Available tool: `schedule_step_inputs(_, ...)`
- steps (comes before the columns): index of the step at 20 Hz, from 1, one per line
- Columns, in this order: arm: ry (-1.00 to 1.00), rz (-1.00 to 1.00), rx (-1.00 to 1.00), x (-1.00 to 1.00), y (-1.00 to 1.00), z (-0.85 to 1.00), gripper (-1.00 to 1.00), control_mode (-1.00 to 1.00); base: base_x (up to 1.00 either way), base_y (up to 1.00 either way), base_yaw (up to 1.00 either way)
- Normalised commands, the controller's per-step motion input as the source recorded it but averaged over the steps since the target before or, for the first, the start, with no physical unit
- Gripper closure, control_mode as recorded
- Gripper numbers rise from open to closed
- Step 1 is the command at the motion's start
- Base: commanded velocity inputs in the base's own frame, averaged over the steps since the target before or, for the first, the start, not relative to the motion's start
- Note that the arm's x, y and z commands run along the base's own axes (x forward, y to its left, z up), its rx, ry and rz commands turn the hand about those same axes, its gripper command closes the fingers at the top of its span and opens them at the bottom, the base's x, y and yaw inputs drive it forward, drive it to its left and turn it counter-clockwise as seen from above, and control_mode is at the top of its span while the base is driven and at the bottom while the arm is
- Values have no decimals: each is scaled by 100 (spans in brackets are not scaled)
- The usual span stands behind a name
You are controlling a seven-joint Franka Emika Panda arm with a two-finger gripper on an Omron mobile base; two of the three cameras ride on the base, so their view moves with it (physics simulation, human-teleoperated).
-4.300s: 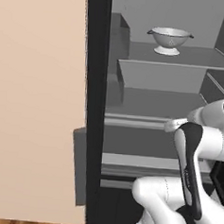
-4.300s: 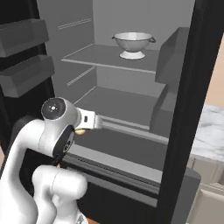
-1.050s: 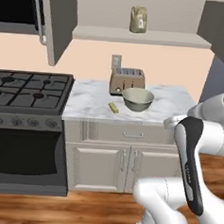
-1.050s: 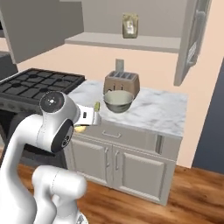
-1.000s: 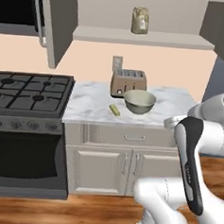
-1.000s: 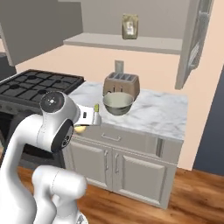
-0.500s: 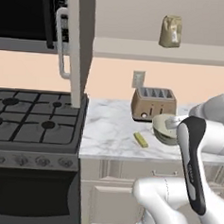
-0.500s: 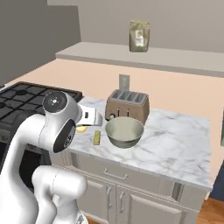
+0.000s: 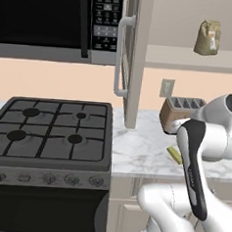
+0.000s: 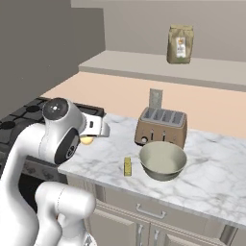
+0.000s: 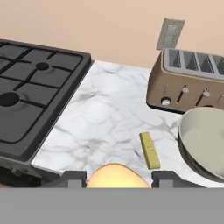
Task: Pick the egg and butter from the fridge and place them by the bowl for mixing.
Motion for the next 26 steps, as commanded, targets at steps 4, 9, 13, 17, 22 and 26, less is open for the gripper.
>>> schedule_step_inputs(4, 4, 0, -2, 0, 0, -38, 100, -100, 0, 0, 0)
schedule_step_inputs(9, 3, 1, -1, 0, 0, -65, 100, -100, 0, 0, 0)
schedule_step_inputs(13, 0, 2, -1, 17, 0, -56, 100, -100, 0, 0, 0)
schedule_step_inputs(17, 1, 0, -1, 60, 0, -36, 100, -100, 0, 0, 0)
schedule_step_inputs(22, 4, 0, -1, 74, 0, -31, 100, -100, 0, 0, 0)
schedule_step_inputs(26, 9, 0, 0, 84, -2, -37, 100, -100, 0, 0, 0)
